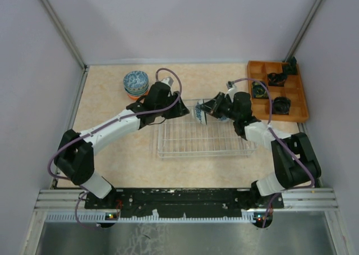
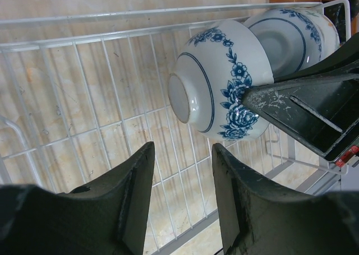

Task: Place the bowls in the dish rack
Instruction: Turn the bowl upside down on the dish rack.

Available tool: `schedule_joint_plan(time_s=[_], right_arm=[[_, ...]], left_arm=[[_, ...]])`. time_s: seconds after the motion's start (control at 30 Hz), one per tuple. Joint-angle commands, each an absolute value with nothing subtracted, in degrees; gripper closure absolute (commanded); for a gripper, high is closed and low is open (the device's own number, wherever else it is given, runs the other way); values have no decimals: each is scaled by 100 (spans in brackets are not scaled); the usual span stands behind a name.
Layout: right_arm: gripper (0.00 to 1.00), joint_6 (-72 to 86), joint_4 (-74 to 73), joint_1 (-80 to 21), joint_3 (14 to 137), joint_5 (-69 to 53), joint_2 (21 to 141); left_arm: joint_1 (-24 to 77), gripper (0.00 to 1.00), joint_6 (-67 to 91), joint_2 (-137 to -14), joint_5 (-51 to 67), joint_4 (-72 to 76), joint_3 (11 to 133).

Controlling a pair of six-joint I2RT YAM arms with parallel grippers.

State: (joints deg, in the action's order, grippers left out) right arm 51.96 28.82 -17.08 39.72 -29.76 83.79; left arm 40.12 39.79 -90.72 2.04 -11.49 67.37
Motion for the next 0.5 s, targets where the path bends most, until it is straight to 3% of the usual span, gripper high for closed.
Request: schedule_joint_plan(time_s=[0.0, 0.47], right_arm=[[100, 5385, 3802, -1661, 4001, -2993, 8426], [100, 5360, 3873, -1658, 3956, -2808, 8622]], left_arm=[[4052, 49, 3954, -9182, 158, -985, 6951], [4074, 49, 3955, -9427, 215, -935, 7101]])
